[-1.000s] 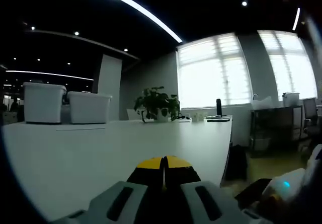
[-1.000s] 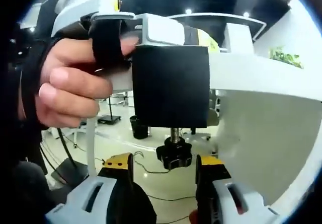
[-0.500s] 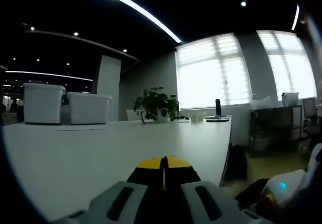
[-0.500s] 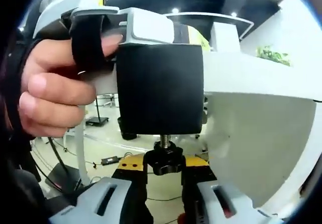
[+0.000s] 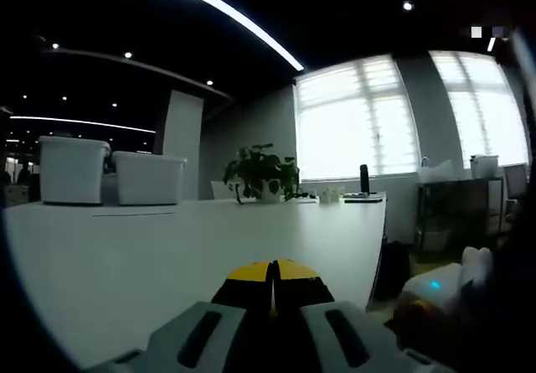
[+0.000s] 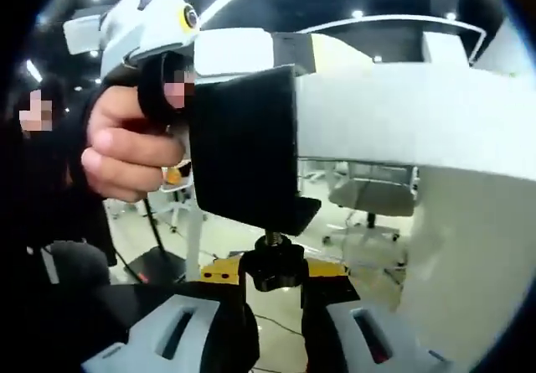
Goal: Clamp the fixed fixture on the desktop, loosen the retaining clip, secure it to the edge of the desk, and tighten the retaining clip.
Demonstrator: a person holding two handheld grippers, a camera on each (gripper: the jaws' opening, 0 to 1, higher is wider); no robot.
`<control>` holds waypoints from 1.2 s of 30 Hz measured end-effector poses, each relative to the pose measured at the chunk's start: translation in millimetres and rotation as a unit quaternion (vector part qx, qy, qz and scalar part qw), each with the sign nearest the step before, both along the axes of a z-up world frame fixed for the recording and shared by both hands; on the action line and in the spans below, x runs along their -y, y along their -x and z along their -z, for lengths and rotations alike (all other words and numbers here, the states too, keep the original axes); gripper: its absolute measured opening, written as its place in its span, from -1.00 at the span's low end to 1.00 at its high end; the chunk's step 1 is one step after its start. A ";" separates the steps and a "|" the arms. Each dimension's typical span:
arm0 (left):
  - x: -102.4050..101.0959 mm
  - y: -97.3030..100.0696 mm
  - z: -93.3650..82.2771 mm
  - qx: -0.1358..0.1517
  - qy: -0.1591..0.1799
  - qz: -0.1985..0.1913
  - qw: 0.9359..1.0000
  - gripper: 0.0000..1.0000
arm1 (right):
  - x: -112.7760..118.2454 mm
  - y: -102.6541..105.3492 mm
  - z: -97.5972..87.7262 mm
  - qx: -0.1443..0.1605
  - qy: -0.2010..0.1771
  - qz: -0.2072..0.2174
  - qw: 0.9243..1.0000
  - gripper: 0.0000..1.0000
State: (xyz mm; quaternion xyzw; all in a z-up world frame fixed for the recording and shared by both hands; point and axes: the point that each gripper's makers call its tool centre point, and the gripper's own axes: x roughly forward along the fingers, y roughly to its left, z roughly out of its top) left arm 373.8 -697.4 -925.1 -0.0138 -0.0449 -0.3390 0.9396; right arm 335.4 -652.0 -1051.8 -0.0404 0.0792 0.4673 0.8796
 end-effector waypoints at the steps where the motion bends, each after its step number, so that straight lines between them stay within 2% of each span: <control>1: 0.1 -0.2 0.1 -0.001 0.000 0.000 1.000 -0.97 | -0.3 1.2 -0.7 0.002 -0.002 -0.010 1.000 -0.56; 5: 0.3 -0.7 0.4 0.001 -0.001 0.001 1.000 -0.97 | -4.4 0.3 0.7 0.001 -0.020 -0.065 0.998 -0.56; 9: 0.2 -1.3 0.8 0.002 -0.002 0.001 1.000 -0.97 | -5.4 5.3 1.6 -0.015 -0.045 -0.105 0.993 -0.56; 13: -0.2 -2.5 1.6 -0.002 0.000 0.000 1.000 -0.97 | -7.3 6.5 4.7 -0.005 -0.052 -0.131 0.990 -0.55; 17: -0.7 -3.5 1.8 -0.005 0.001 -0.001 1.000 -0.97 | -10.3 8.4 1.8 0.001 -0.061 -0.135 0.989 -0.54; 23: -0.7 -4.0 1.9 -0.004 0.002 -0.001 1.000 -0.97 | -4.3 4.3 2.7 0.016 -0.036 -0.093 0.995 -0.45; 28: -0.6 -4.0 2.2 -0.005 0.000 0.000 1.000 -0.97 | 8.2 2.9 3.8 0.021 -0.005 -0.019 1.000 -0.38; 30: -0.7 -4.0 2.2 -0.004 0.000 0.000 1.000 -0.97 | 14.1 3.0 3.3 0.035 0.010 0.020 0.999 -0.34; 33: -0.6 -3.7 2.1 -0.004 0.000 0.000 1.000 -0.97 | 11.4 7.6 3.0 0.059 0.037 0.048 0.996 -0.26; 34: -0.5 -3.4 1.9 -0.004 0.000 0.000 1.000 -0.97 | 13.5 4.2 3.6 0.057 0.040 0.075 0.995 -0.23; 36: -0.4 -3.1 1.8 -0.004 0.000 0.000 1.000 -0.97 | 11.3 4.4 3.6 0.042 0.028 0.104 0.993 -0.22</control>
